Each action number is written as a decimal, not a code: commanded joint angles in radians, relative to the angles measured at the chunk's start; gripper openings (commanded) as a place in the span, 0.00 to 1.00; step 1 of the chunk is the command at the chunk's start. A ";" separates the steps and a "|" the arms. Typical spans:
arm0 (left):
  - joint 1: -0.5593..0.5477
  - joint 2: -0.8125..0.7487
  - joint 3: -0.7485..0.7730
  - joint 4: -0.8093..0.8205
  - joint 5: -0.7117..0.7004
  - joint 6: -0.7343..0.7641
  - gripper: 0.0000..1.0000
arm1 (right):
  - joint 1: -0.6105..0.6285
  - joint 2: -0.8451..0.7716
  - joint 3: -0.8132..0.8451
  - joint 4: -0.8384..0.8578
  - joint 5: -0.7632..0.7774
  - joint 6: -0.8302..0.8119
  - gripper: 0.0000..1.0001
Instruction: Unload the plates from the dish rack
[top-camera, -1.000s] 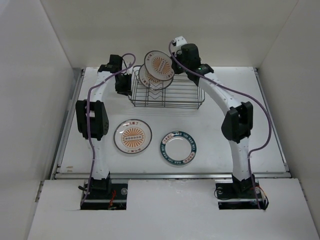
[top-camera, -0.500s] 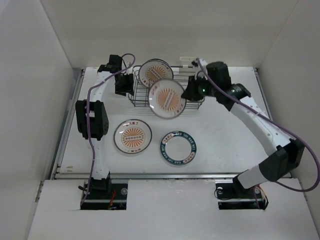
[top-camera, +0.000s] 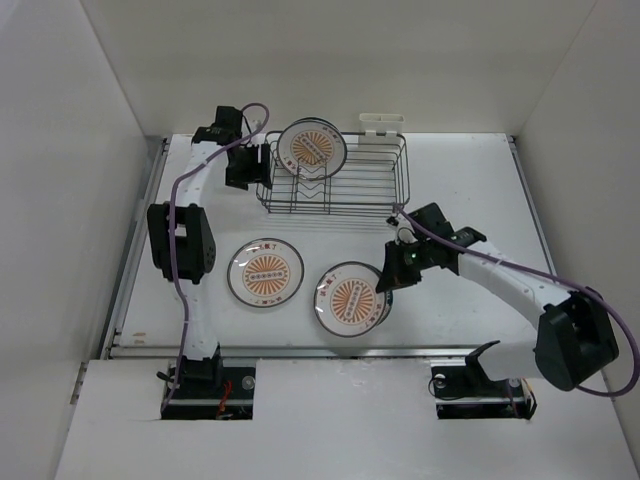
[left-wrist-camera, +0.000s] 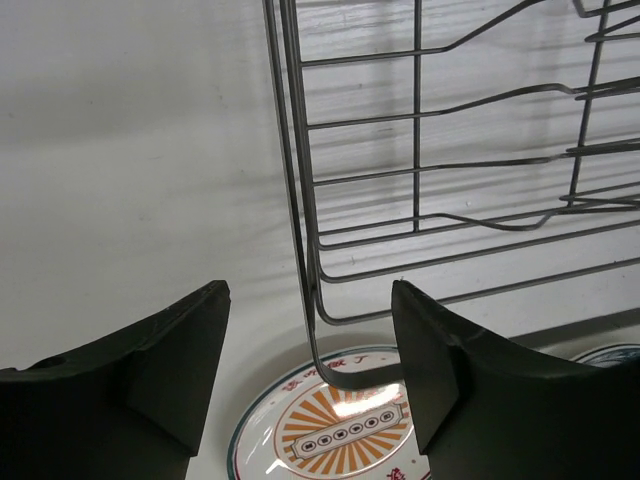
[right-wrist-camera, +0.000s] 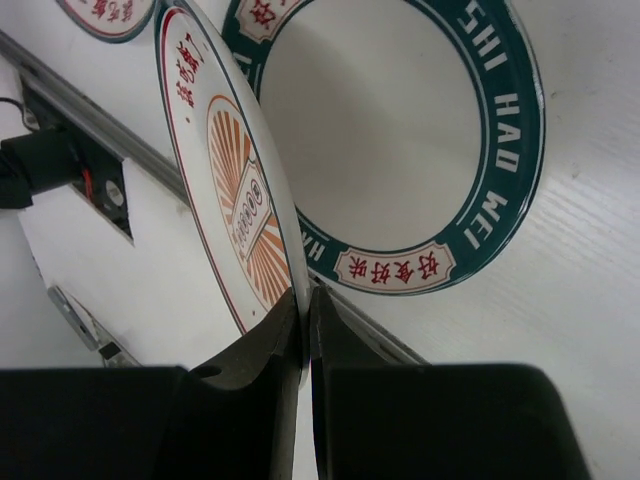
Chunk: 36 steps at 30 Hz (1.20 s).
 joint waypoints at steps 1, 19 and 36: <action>0.000 -0.122 0.006 -0.018 0.019 0.000 0.63 | 0.005 0.041 -0.030 0.096 0.015 0.039 0.00; -0.078 -0.125 0.194 -0.067 -0.050 0.142 0.75 | -0.004 0.024 -0.009 0.099 0.082 0.071 0.00; -0.087 -0.134 0.184 -0.058 -0.032 0.142 0.76 | -0.061 -0.114 -0.050 -0.039 0.167 0.093 0.00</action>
